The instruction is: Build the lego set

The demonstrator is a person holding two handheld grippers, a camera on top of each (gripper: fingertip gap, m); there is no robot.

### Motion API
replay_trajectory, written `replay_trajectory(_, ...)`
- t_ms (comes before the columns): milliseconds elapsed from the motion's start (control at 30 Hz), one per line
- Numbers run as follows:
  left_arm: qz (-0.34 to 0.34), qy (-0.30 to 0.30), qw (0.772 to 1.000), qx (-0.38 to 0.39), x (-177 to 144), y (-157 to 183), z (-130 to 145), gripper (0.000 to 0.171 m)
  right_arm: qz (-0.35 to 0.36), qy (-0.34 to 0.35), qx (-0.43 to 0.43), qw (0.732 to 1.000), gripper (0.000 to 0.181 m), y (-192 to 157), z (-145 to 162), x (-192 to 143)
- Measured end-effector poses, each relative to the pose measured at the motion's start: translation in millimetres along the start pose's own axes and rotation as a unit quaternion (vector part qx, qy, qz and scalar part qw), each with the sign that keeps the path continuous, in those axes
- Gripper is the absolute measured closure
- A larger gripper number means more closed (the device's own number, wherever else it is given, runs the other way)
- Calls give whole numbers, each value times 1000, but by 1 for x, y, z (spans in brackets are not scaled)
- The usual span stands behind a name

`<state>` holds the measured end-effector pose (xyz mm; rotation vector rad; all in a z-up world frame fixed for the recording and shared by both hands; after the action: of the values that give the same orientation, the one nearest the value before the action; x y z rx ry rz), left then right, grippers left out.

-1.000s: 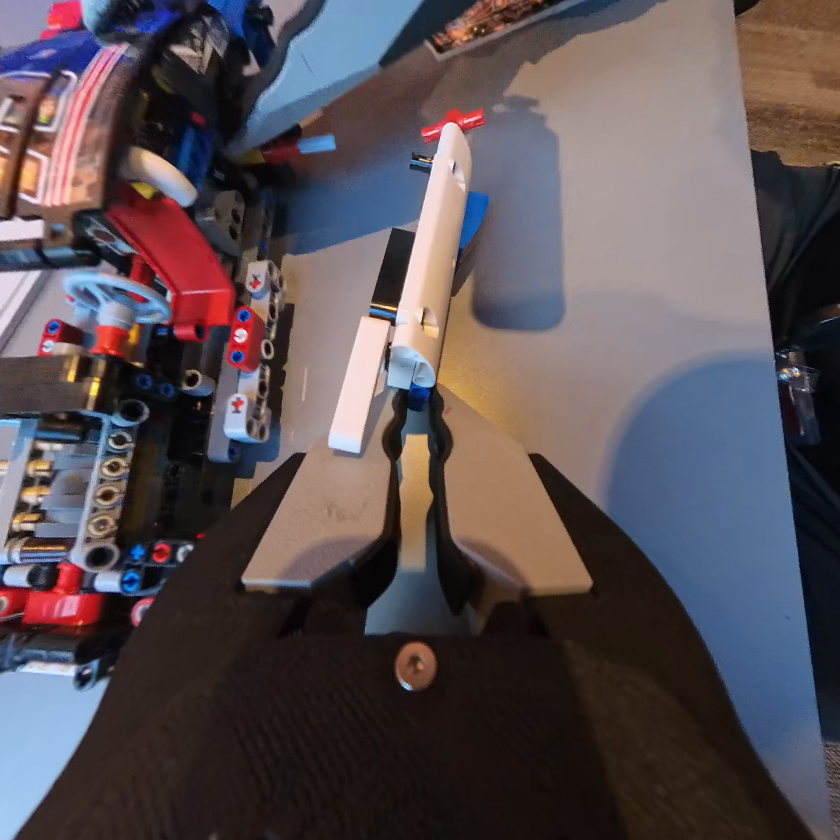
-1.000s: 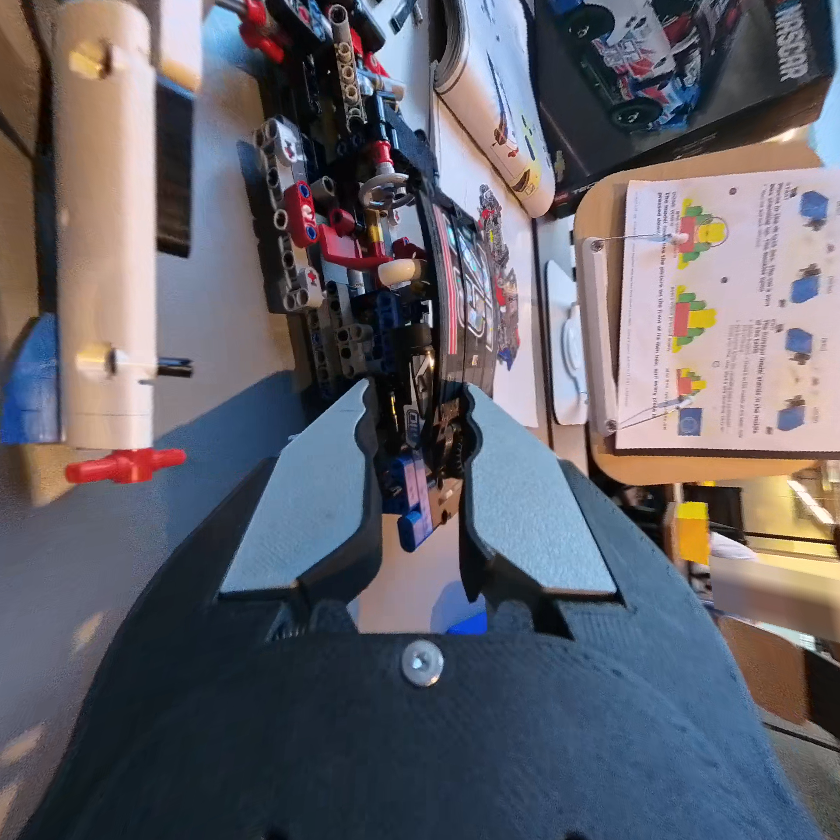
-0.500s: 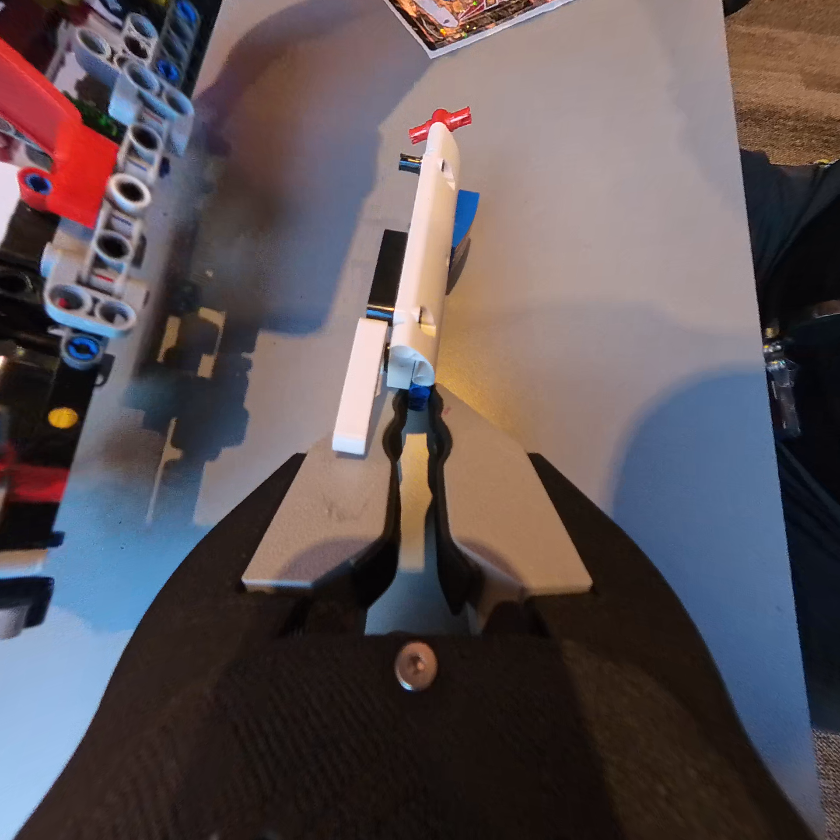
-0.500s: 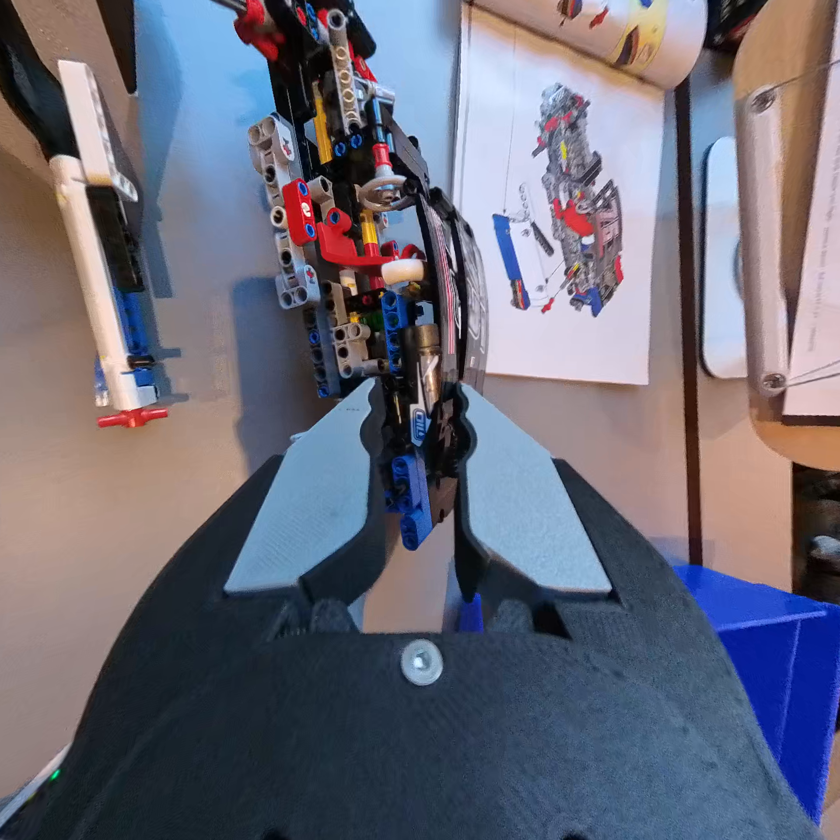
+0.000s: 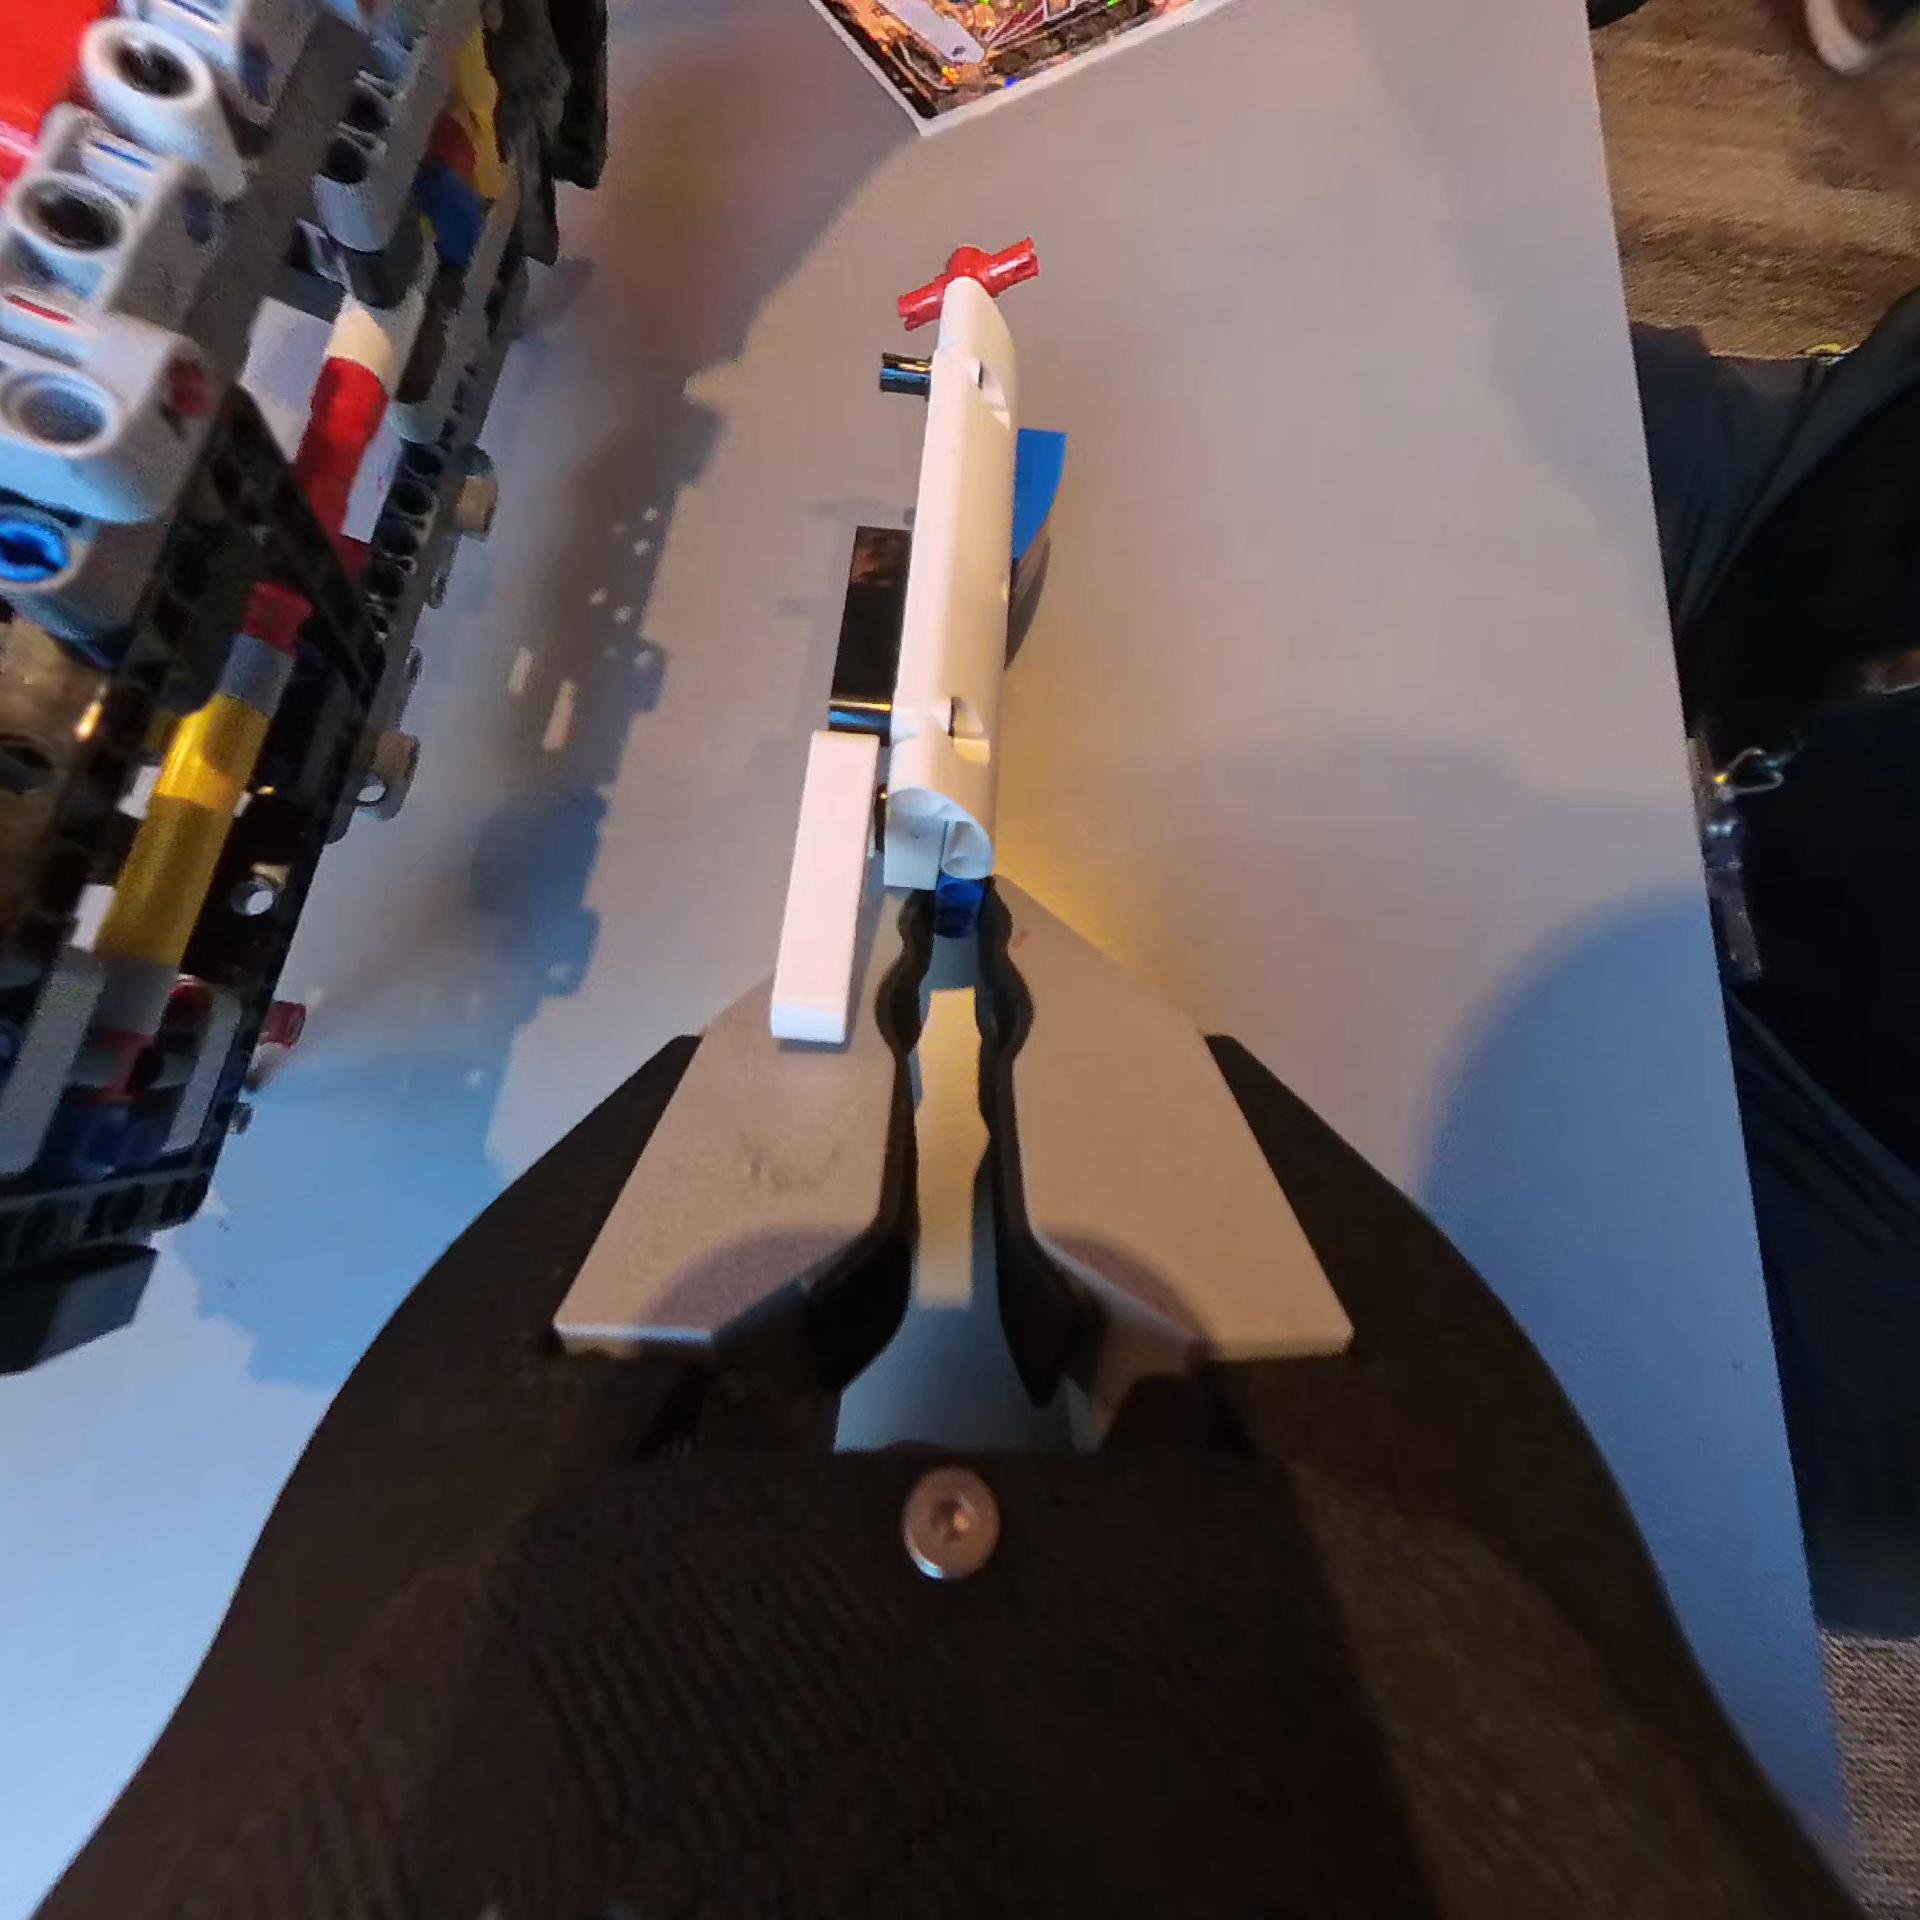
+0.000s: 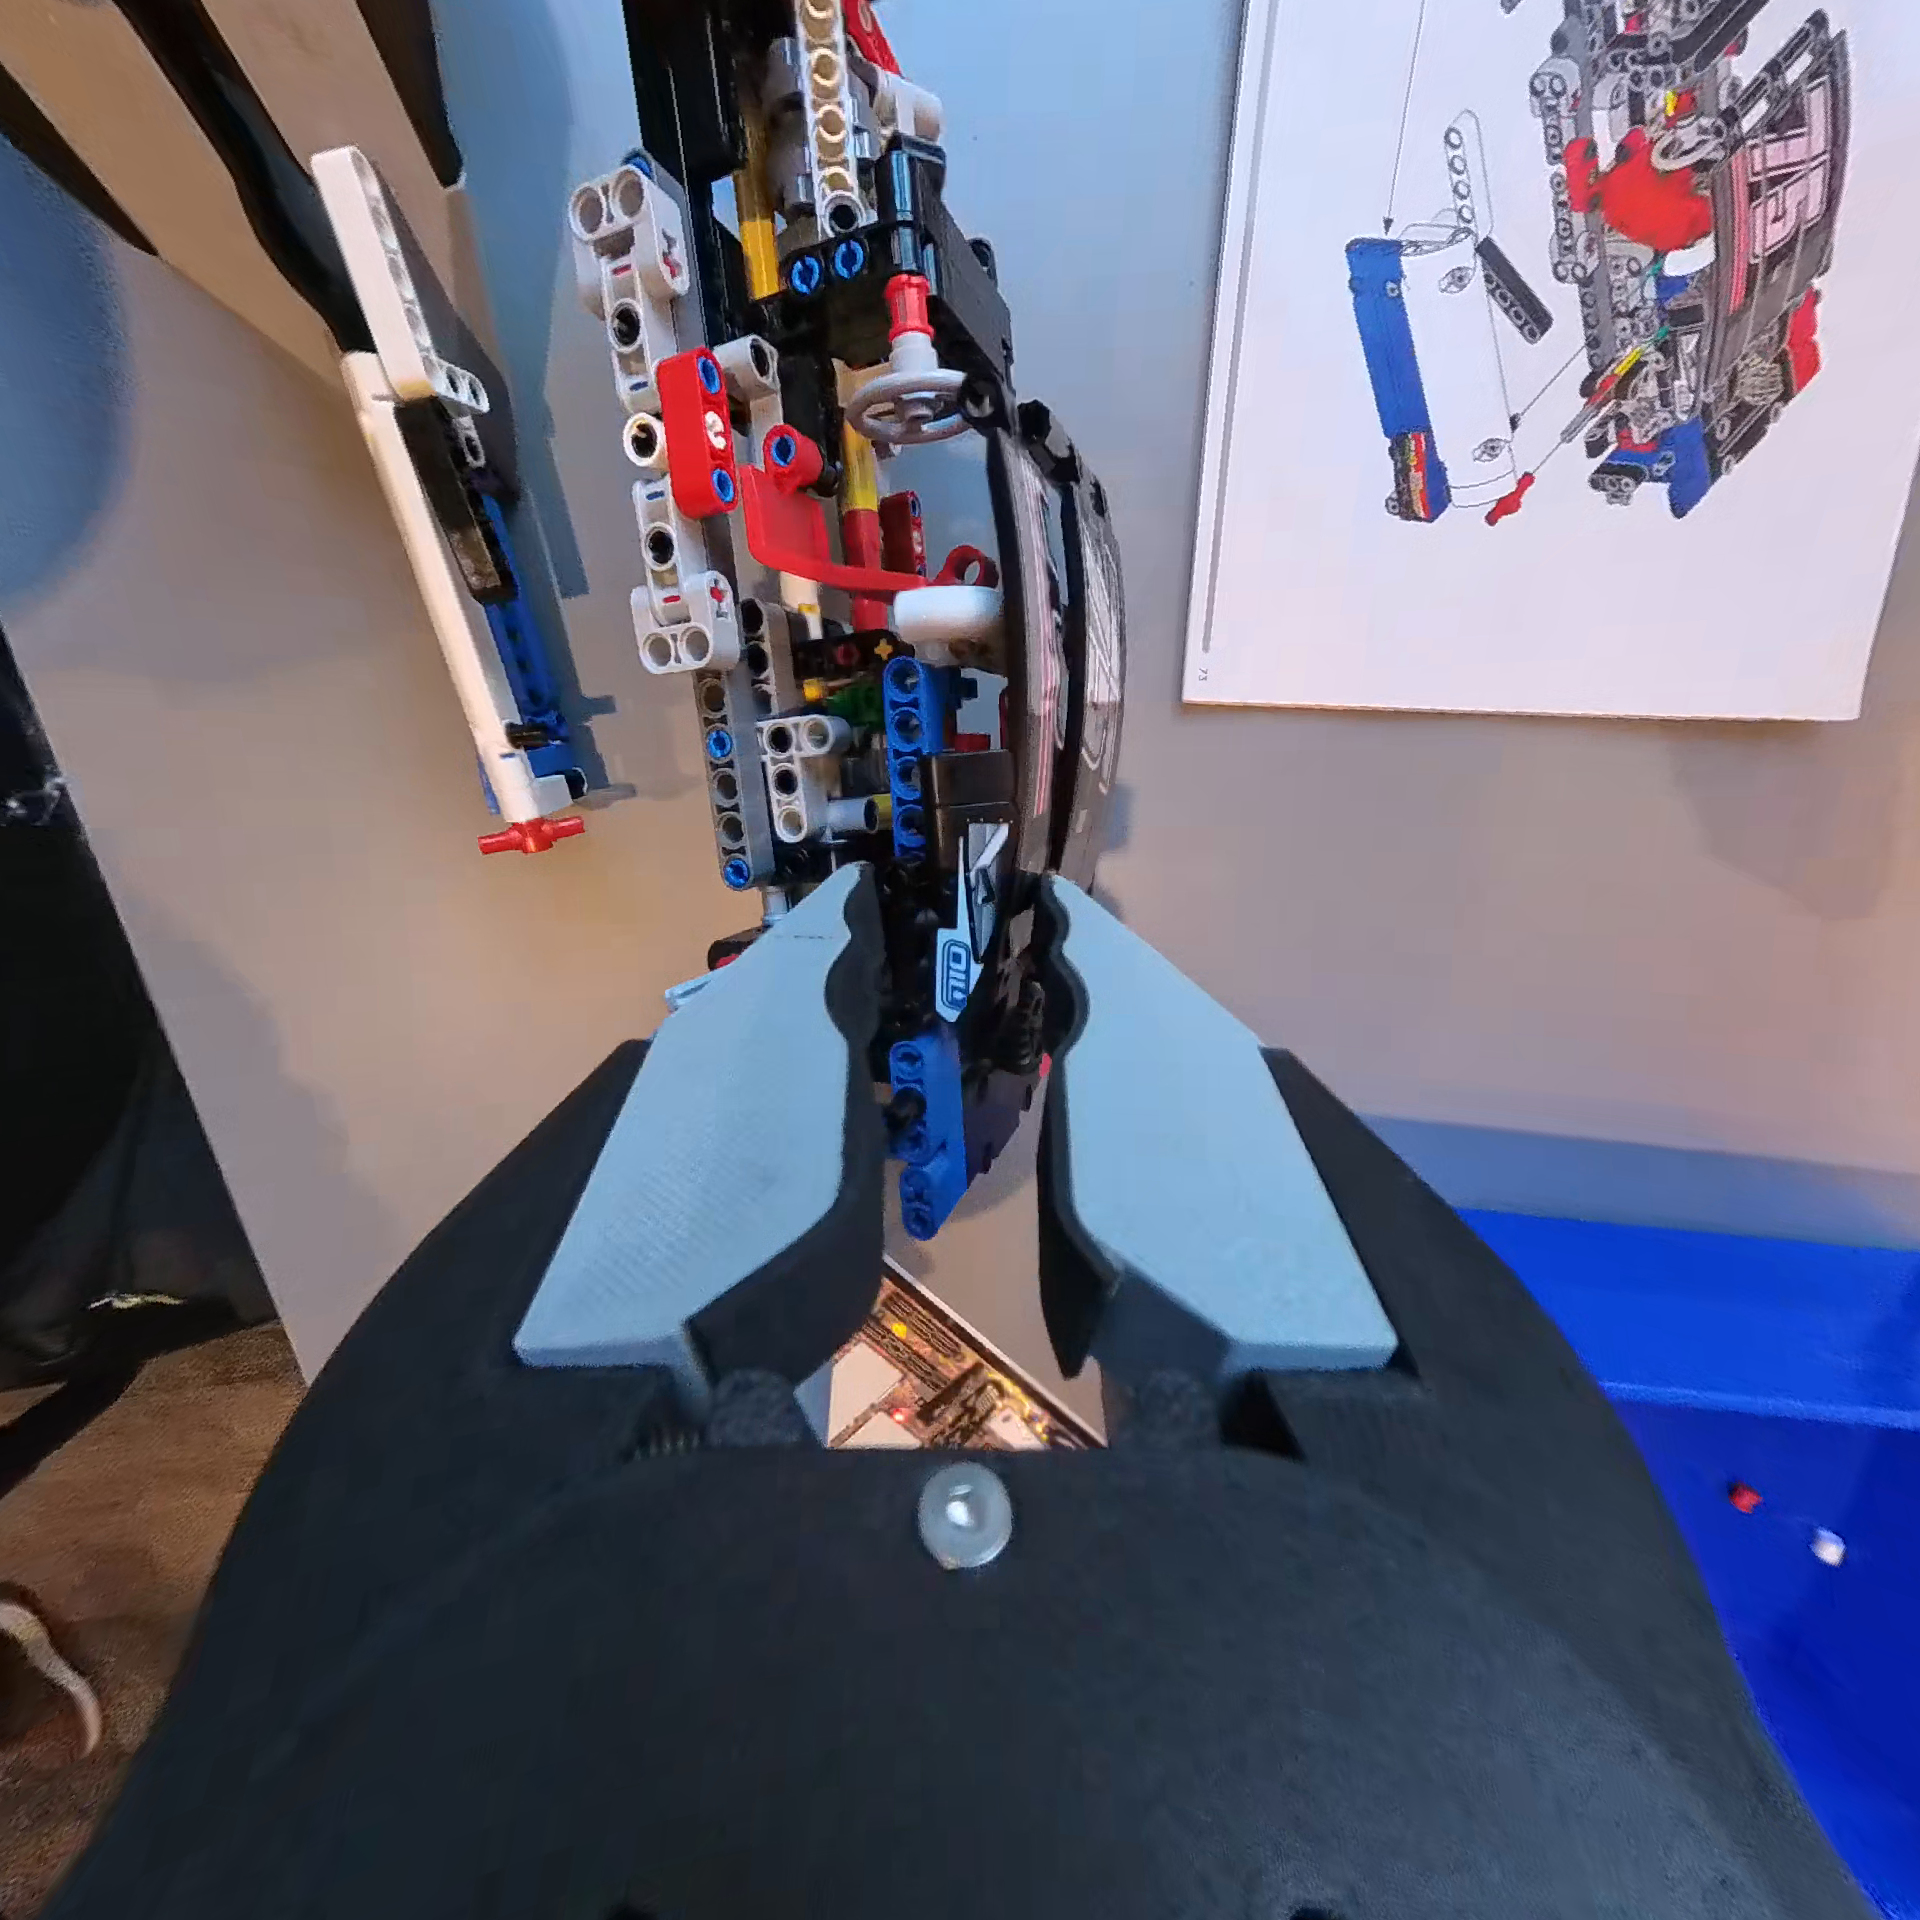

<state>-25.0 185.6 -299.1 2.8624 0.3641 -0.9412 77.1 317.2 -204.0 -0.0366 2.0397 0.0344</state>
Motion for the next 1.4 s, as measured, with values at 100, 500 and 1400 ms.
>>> replay_trajectory(100,6,1,1000,-3,0,1,0,167,-19,0,-13,1000,155,7,0,0)
replay_trajectory(500,27,3,999,-26,0,3,0,167,-122,0,23,992,155,38,-5,7)
replay_trajectory(1400,30,5,998,-50,-1,0,0,167,-111,96,7,989,160,33,-4,22)
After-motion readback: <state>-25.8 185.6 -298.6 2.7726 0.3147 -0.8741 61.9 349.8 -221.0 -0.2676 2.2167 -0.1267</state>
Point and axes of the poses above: each gripper's, where its closed fingertips meet, x out along the fingers, z out of its underside, y = z × x across the jaws, the point moved 2 cm from there along -x, back along the fingers, and after that the axes turned 7 degrees about y, right-handed, at the moved point
